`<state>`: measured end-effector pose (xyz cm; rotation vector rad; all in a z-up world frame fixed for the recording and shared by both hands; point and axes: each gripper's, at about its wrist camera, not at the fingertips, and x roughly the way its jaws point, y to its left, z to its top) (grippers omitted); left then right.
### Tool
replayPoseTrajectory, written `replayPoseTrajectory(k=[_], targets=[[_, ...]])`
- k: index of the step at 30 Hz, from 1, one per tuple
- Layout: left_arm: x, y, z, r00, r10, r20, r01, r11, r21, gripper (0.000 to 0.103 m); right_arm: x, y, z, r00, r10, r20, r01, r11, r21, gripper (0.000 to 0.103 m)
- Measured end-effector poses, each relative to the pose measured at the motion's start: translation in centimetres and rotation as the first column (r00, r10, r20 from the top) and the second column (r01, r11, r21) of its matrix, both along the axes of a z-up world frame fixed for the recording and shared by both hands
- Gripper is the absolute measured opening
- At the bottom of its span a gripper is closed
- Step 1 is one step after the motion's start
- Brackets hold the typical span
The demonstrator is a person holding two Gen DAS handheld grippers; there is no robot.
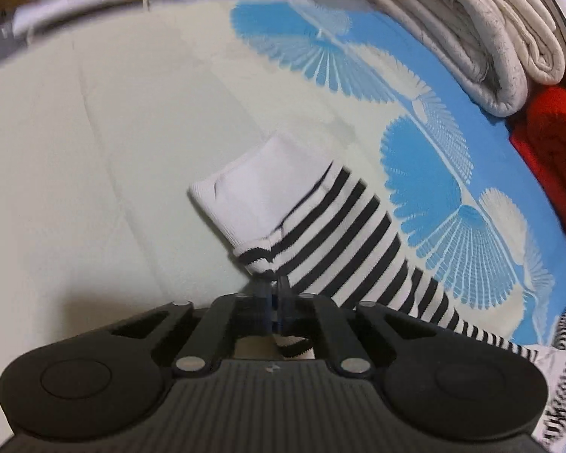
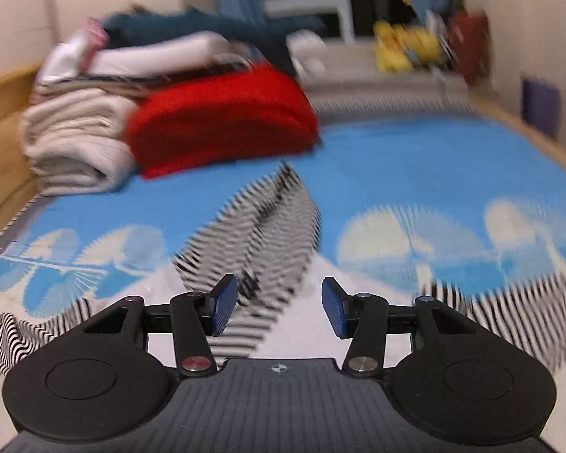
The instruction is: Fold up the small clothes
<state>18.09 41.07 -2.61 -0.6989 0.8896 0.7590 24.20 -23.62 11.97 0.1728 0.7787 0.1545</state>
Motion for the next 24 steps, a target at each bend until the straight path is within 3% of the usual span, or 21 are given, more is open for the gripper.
replayPoseTrajectory(k=[3,6,7,9,10,12,13,14,15,16,17,18,22,24], targets=[[1.2,-3.3,3.8,0.999,-0.031,0.017,0.028,0.986,0.166,0.001,1.0,-1.5,-0.6,0.998,-0.048,-0.037,0.05,0.997,0.052,0.037],[2.6,-9.1,8.4,0.981,-0.136,0.14,0.096,0.961,0.26,0.001,0.9,-2.7,-1.5,0.995,-0.074,-0.074,0.078,0.995,0.056,0.024],[3.1,-11.8,9.8,0.964,-0.196,0.178,0.141,0.949,0.284,0.001,0.7,-2.9,-1.6,0.994,-0.081,-0.079,0.086,0.995,0.059,0.024],[3.6,-17.8,12.3,0.906,-0.338,0.253,0.253,0.914,0.317,0.001,0.1,-3.3,-1.9,0.991,-0.1,-0.088,0.106,0.992,0.07,0.024],[3.6,-21.1,13.4,0.862,-0.419,0.287,0.321,0.887,0.331,0.001,-0.3,-3.5,-2.2,0.989,-0.109,-0.1,0.117,0.99,0.073,0.024],[3.2,-27.4,14.6,0.743,-0.575,0.343,0.476,0.814,0.334,0.001,-0.6,-3.6,-3.0,0.983,-0.12,-0.138,0.131,0.989,0.074,0.025],[3.0,-30.2,14.8,0.67,-0.645,0.367,0.567,0.764,0.309,0.001,-0.9,-3.7,-3.3,0.98,-0.126,-0.156,0.139,0.987,0.079,0.025],[3.0,-32.6,14.6,0.579,-0.71,0.401,0.678,0.692,0.246,0.013,-1.2,-3.9,-3.6,0.976,-0.133,-0.174,0.151,0.984,0.095,0.025],[3.3,-34.4,13.8,0.479,-0.759,0.441,0.795,0.588,0.148,0.023,-1.6,-4.1,-3.9,0.972,-0.139,-0.188,0.163,0.98,0.117,0.025],[3.4,-35.3,13.1,0.421,-0.774,0.473,0.852,0.516,0.086,0.034,-1.8,-4.3,-4.1,0.969,-0.145,-0.201,0.173,0.976,0.13,0.025],[3.1,-36.0,12.5,0.414,-0.777,0.474,0.864,0.5,0.065,0.035,-2.2,-4.5,-4.3,0.964,-0.154,-0.215,0.186,0.973,0.138,0.025],[3.0,-36.2,12.1,0.447,-0.776,0.445,0.845,0.529,0.072,0.036,-2.4,-4.8,-4.5,0.96,-0.165,-0.226,0.2,0.969,0.142,0.026],[3.2,-33.4,10.1,0.634,-0.701,0.326,0.722,0.688,0.074,0.037,-3.4,-5.6,-5.9,0.939,-0.208,-0.272,0.26,0.95,0.17,0.028],[3.8,-31.6,9.4,0.714,-0.649,0.262,0.654,0.752,0.082,0.037,-3.5,-5.9,-6.7,0.924,-0.233,-0.304,0.297,0.937,0.183,0.028]])
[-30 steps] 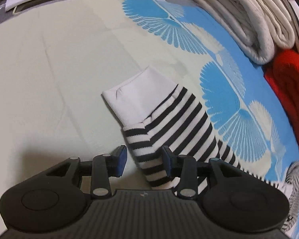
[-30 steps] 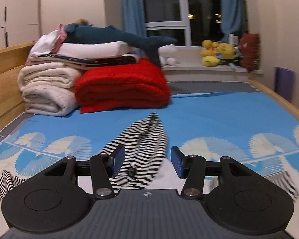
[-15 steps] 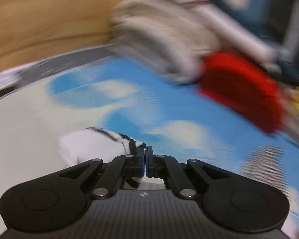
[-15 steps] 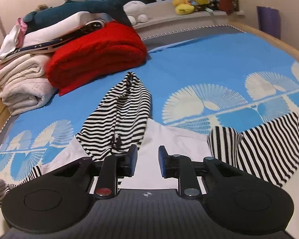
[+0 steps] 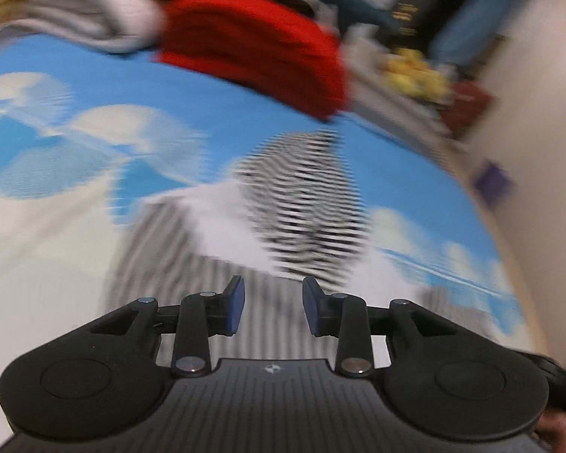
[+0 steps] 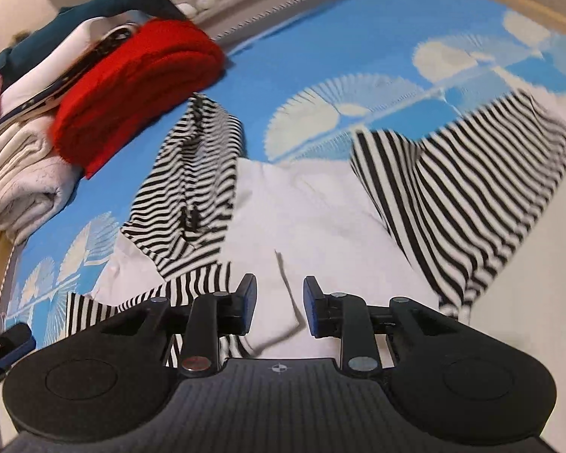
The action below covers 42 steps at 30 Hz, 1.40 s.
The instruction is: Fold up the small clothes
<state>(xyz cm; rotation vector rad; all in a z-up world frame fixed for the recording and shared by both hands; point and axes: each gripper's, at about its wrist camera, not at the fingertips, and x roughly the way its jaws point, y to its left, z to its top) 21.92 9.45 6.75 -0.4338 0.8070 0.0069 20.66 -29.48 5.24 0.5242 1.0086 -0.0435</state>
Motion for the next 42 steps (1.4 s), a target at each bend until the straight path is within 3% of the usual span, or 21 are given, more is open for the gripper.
replayPoseTrajectory(k=[4,7,12,18,23,25,26,29,31,32,33,35,37,38,39,42], targets=[[0.4,2.8,-1.5,0.978,0.182,-0.106,-0.179,0.983,0.039,0.037,-0.2,-0.2,-2.0,0.993,-0.088,-0.079,0.094,0.993,0.07,0.028],[0.6,4.3,-1.6,0.964,0.237,-0.119,-0.235,0.972,0.03,0.037,0.0,0.4,-3.7,0.979,-0.15,-0.141,0.17,0.974,0.15,0.03],[1.8,4.3,-2.3,0.968,0.239,-0.081,-0.233,0.969,0.076,0.037,0.8,1.6,-6.7,0.959,-0.191,-0.208,0.236,0.948,0.216,0.031],[4.2,4.4,-2.8,0.963,0.253,-0.089,-0.25,0.967,0.046,0.037,2.1,1.7,-9.3,0.924,-0.242,-0.297,0.314,0.922,0.225,0.031],[5.4,4.5,-2.9,0.967,0.241,-0.08,-0.237,0.97,0.063,0.037,3.5,2.4,-9.6,0.941,-0.202,-0.273,0.264,0.94,0.215,0.03],[5.8,4.7,-3.1,0.966,0.246,-0.086,-0.241,0.968,0.064,0.037,3.7,2.2,-9.4,0.945,-0.203,-0.257,0.256,0.947,0.194,0.008],[5.9,4.7,-3.2,0.965,0.248,-0.088,-0.243,0.968,0.063,0.037,3.7,2.1,-9.0,0.95,-0.213,-0.229,0.258,0.947,0.189,0.006],[6.2,4.7,-3.1,0.969,0.234,-0.081,-0.229,0.971,0.062,0.037,3.4,2.2,-5.0,0.979,-0.203,-0.035,0.206,0.96,0.191,0.005],[6.2,4.5,-2.9,0.973,0.219,-0.068,-0.214,0.974,0.073,0.037,2.5,2.3,-1.5,0.969,-0.185,0.162,0.165,0.978,0.13,0.005],[6.2,4.3,-2.9,0.975,0.212,-0.064,-0.206,0.975,0.087,0.037,1.9,1.8,-0.7,0.955,-0.204,0.213,0.182,0.976,0.121,0.005],[6.2,4.2,-2.9,0.976,0.207,-0.065,-0.2,0.975,0.1,0.037,1.6,1.0,-0.8,0.95,-0.238,0.201,0.217,0.969,0.119,0.005],[6.3,3.6,-3.3,0.979,0.188,-0.081,-0.178,0.976,0.122,0.037,1.8,-0.5,-3.7,0.957,-0.289,0.009,0.289,0.957,0.027,0.005],[6.4,3.0,-3.9,0.981,0.163,-0.108,-0.148,0.98,0.132,0.037,1.3,-2.2,-7.0,0.905,-0.377,-0.198,0.374,0.926,-0.054,0.005],[6.5,2.6,-4.2,0.981,0.149,-0.123,-0.132,0.982,0.136,0.037,0.7,-2.8,-7.5,0.881,-0.421,-0.214,0.417,0.906,-0.069,0.006],[6.5,2.2,-4.4,0.981,0.137,-0.135,-0.118,0.983,0.138,0.037,0.6,-2.8,-7.0,0.887,-0.424,-0.183,0.416,0.906,-0.084,0.007],[6.5,1.5,-5.5,0.978,0.092,-0.185,-0.072,0.991,0.112,0.037,1.4,-2.0,-4.2,0.947,-0.322,0.009,0.322,0.945,-0.064,0.007]])
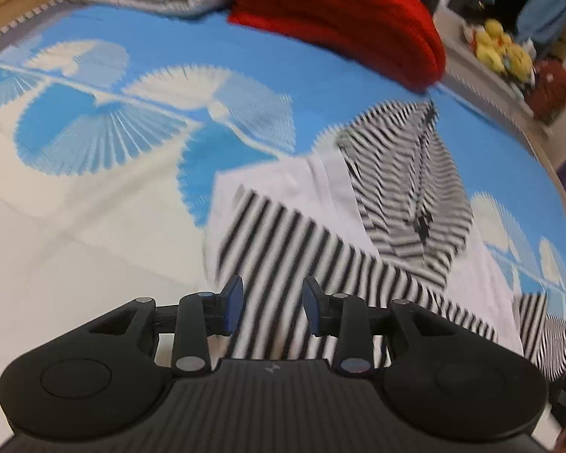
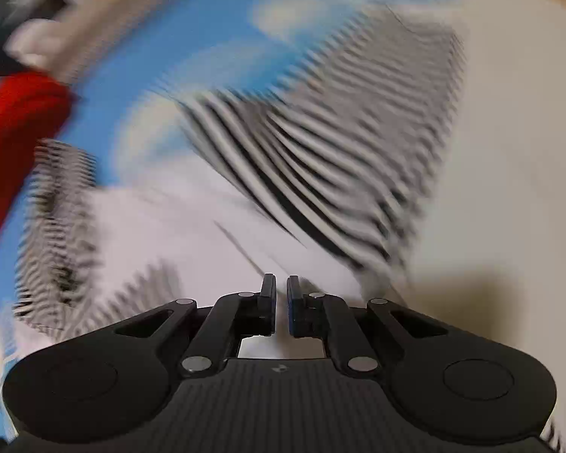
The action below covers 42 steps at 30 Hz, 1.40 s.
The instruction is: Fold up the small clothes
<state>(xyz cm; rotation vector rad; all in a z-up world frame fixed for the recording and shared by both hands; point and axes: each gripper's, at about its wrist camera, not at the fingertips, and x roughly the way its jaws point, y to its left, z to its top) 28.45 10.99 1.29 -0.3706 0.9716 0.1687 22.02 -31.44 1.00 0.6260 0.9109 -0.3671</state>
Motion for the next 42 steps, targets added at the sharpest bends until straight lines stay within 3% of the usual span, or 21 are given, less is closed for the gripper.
replayPoseTrajectory(k=[1,2,3,5,6,7,11,13,16,20,24,29,33,35,42], targets=[[-0.1,-0.1,-0.5,1.0,-0.007,-0.021,0.006,1.0,-0.019,0.037,0.4,0.2,0.4,0.998,0.038,0.043,-0.039,0.999,0.023,0.008],[-0.1,-0.1,-1.3,0.999,-0.014,-0.051,0.011,0.999,-0.046,0.037,1.0,0.2,0.3,0.995,0.081,0.055,-0.085,0.993,0.076,0.016],[-0.2,-0.1,-2.0,0.997,-0.017,-0.079,0.012,0.998,-0.068,0.037,1.5,0.3,-0.4,0.993,0.116,0.035,-0.119,0.983,0.136,0.027],[-0.4,-0.1,-4.3,0.983,-0.03,-0.179,0.013,0.995,-0.096,0.037,2.3,0.0,-2.7,0.983,0.157,-0.099,-0.132,0.966,0.22,0.034],[-0.5,-0.3,-5.3,0.973,-0.041,-0.228,0.022,0.996,-0.083,0.037,2.4,0.0,-3.9,0.967,0.167,-0.194,-0.124,0.968,0.217,0.034],[-0.7,-0.5,-6.1,0.965,-0.056,-0.257,0.037,0.996,-0.076,0.034,2.2,-0.1,-4.3,0.963,0.171,-0.209,-0.128,0.97,0.206,0.031],[-1.1,-1.6,-4.8,0.976,-0.075,-0.206,0.077,0.997,0.002,0.036,1.9,1.0,-2.0,0.962,0.231,-0.146,-0.217,0.97,0.106,0.038],[-1.4,-2.4,-4.2,0.98,-0.106,-0.166,0.11,0.994,0.011,0.04,2.0,0.8,-1.9,0.96,0.253,-0.124,-0.239,0.964,0.116,0.041],[-1.3,-3.6,-6.4,0.95,-0.153,-0.273,0.16,0.987,0.0,0.042,2.3,0.2,-4.1,0.941,0.247,-0.233,-0.211,0.963,0.168,0.041],[-1.3,-5.7,-4.6,0.959,-0.199,-0.203,0.23,0.962,0.146,0.043,2.4,0.4,-2.2,0.949,0.257,-0.181,-0.24,0.964,0.11,0.041],[-1.6,-7.5,-2.4,0.967,-0.234,-0.105,0.253,0.938,0.237,0.049,2.6,0.3,0.2,0.954,0.285,-0.094,-0.282,0.959,0.041,0.041],[-2.0,-9.1,-1.0,0.967,-0.255,-0.023,0.253,0.935,0.248,0.049,3.2,1.0,1.8,0.936,0.348,-0.055,-0.352,0.93,-0.102,0.041],[-1.9,-10.7,-0.7,0.96,-0.278,0.021,0.265,0.932,0.249,0.054,3.4,0.2,2.6,0.93,0.367,-0.03,-0.368,0.92,-0.137,0.041],[-2.0,-11.0,-0.6,0.961,-0.272,0.05,0.254,0.939,0.231,0.06,3.3,-1.1,2.9,0.934,0.358,-0.016,-0.356,0.923,-0.143,0.041],[-2.2,-11.5,0.0,0.955,-0.274,0.113,0.239,0.938,0.25,0.061,2.9,-8.7,3.0,0.958,0.286,-0.003,-0.279,0.935,-0.22,0.041]])
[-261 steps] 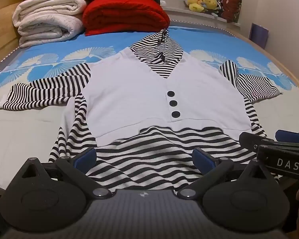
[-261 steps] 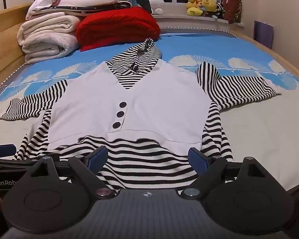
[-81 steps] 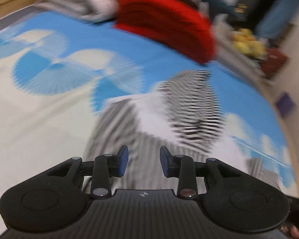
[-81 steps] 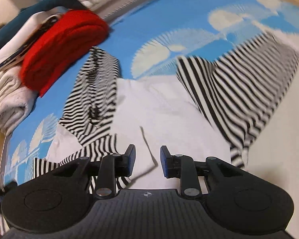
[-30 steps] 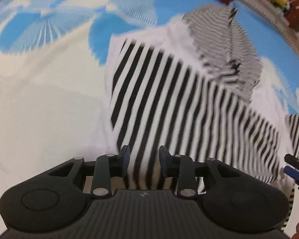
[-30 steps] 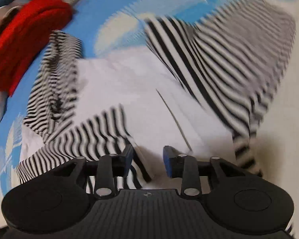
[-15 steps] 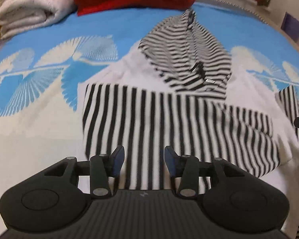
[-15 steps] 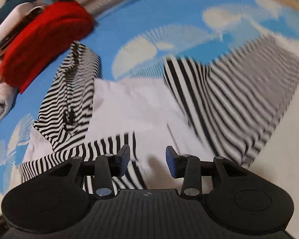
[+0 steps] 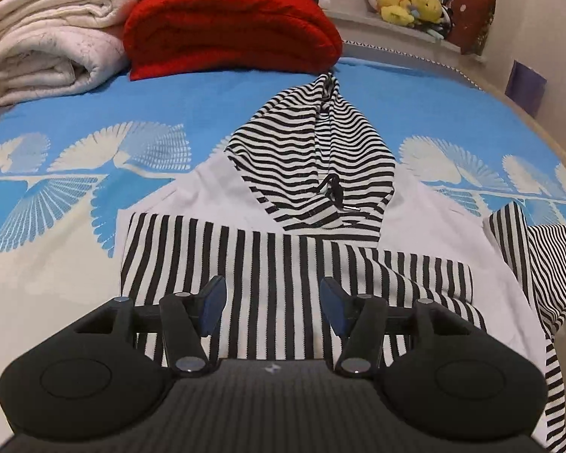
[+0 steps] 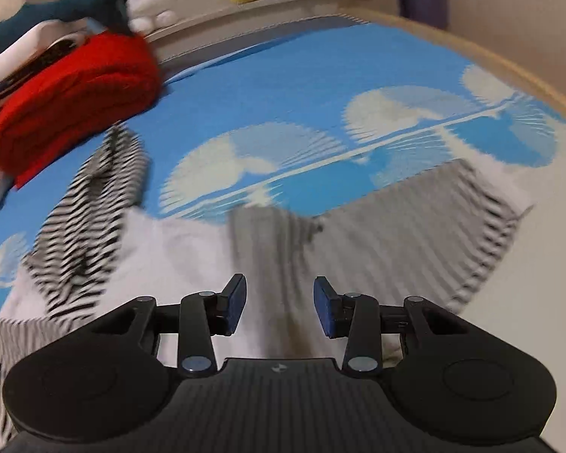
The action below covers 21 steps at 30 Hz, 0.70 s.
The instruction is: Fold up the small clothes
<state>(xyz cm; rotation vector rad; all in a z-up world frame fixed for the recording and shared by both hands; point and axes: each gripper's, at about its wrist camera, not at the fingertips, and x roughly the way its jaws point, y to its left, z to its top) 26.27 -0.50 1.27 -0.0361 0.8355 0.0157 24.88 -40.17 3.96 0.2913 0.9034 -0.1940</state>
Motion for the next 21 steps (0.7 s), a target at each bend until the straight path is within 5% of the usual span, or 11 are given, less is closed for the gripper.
replayPoseTrajectory(k=[6,11,21], targets=[[0.7,0.2,-0.5,0.997,-0.016,-0.069,0.013,0.999,-0.052,0.061,-1.1,-8.6,-2.2,0.987,-0.163,-0.005,0.163,0.987,0.003,0.041],[0.9,-0.1,-1.1,0.992,-0.038,-0.119,0.033,0.999,-0.038,0.063,-1.7,-14.1,-5.2,0.933,-0.356,-0.06,0.36,0.927,0.101,0.041],[1.3,0.6,-1.6,0.987,-0.03,-0.155,0.018,0.997,-0.079,0.068,-1.5,-16.5,-7.9,0.892,-0.448,-0.056,0.451,0.881,0.141,0.041]])
